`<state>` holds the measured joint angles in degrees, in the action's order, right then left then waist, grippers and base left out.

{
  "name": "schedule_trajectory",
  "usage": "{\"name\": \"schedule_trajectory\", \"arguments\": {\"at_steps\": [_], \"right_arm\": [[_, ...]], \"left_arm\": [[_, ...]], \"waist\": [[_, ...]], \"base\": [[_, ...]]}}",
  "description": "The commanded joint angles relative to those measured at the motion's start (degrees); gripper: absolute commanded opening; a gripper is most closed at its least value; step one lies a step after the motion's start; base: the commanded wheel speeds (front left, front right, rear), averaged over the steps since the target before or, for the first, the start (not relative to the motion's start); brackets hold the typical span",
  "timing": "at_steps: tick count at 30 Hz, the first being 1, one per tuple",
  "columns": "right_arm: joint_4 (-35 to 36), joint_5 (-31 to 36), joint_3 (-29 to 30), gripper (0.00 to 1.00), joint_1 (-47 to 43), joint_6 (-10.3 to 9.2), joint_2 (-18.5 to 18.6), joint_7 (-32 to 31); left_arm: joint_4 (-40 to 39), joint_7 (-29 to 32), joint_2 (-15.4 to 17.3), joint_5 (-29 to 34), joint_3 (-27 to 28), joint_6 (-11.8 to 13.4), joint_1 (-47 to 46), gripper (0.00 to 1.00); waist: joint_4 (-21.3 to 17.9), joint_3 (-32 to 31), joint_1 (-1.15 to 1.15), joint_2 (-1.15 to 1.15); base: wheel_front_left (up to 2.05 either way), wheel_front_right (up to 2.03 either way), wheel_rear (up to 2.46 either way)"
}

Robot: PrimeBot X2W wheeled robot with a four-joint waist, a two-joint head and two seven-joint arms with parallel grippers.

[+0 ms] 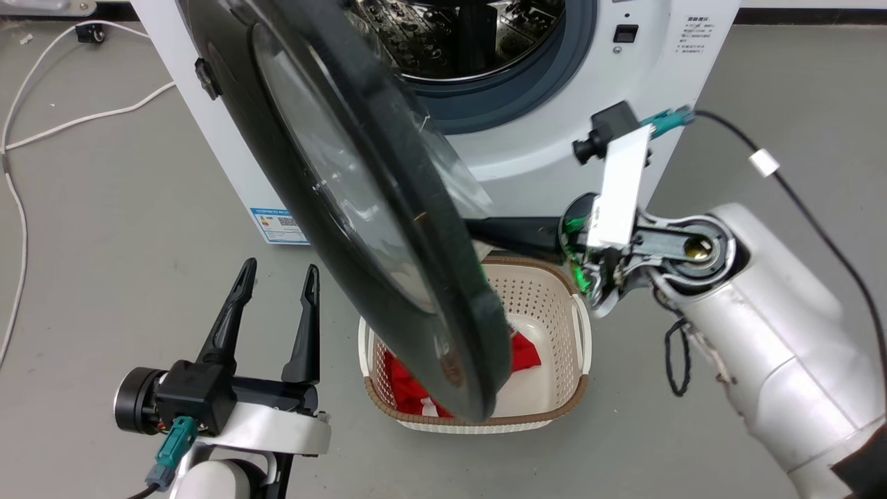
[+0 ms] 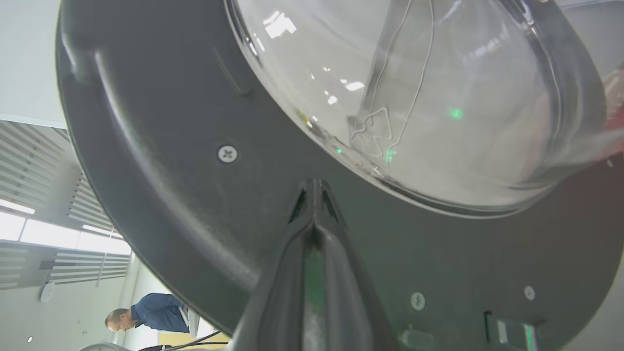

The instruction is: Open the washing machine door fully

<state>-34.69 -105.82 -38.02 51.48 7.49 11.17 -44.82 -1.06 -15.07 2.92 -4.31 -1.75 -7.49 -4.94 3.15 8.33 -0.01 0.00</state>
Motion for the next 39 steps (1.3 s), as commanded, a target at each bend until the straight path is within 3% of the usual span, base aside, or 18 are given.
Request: {"name": "schedule_trajectory", "arguments": {"at_steps": [1,11,24,25,27,28,34,39], "right_arm": [[0.6,-0.07,-0.64,0.0,-1.09,0.0,-0.79,0.17],[2.35,-0.14,-1.46,0.0,-3.61,0.0,-2.92,6.72],[11.15,2.45,12.51,0.0,-16.55,0.0,0.93,34.71],[12.3,2.67,13.72,0.03,-18.4,0.0,1.39,36.77],[14.76,3.09,16.07,0.64,-22.35,0.0,1.99,40.87],[16.05,3.14,17.2,1.0,-24.36,0.0,2.21,42.75],[22.17,4.64,22.52,1.0,-35.26,0.0,3.13,52.33],[23.28,12.91,25.86,1.0,-40.75,0.0,4.64,59.15]], "left_arm": [[0.13,-0.14,-0.05,-0.41,-0.13,0.06,0.34,1.0],[0.64,-0.14,-0.04,-0.73,-0.11,0.52,0.51,1.0],[0.98,-0.14,-0.04,-0.99,1.37,1.3,1.88,1.0],[0.95,-0.14,-0.05,-0.95,1.5,1.27,1.92,1.0],[0.95,-0.14,-0.04,-0.87,1.85,1.29,2.09,1.0],[0.94,-0.14,-0.04,-0.82,2.06,1.3,2.22,1.0],[0.95,-0.14,-0.04,-0.58,3.28,1.19,3.02,1.0],[1.3,-0.14,-0.04,-0.38,3.81,1.07,3.58,1.0]], "waist": [[0.04,0.01,0.01,0.0],[-0.03,-0.31,0.01,0.0],[-1.72,-2.17,0.01,0.0],[-1.81,-2.24,0.01,0.0],[-1.91,-2.52,0.01,0.0],[-1.98,-2.65,0.01,0.0],[-2.6,-3.56,0.01,0.0],[-3.11,-4.14,0.01,0.0]], "base": [[0.0,0.0,0.0],[0.0,0.0,0.0],[0.0,0.0,0.0],[0.0,0.0,0.0],[0.0,0.0,0.0],[0.0,0.0,0.0],[0.0,0.0,0.0],[0.0,0.0,0.0]]}}
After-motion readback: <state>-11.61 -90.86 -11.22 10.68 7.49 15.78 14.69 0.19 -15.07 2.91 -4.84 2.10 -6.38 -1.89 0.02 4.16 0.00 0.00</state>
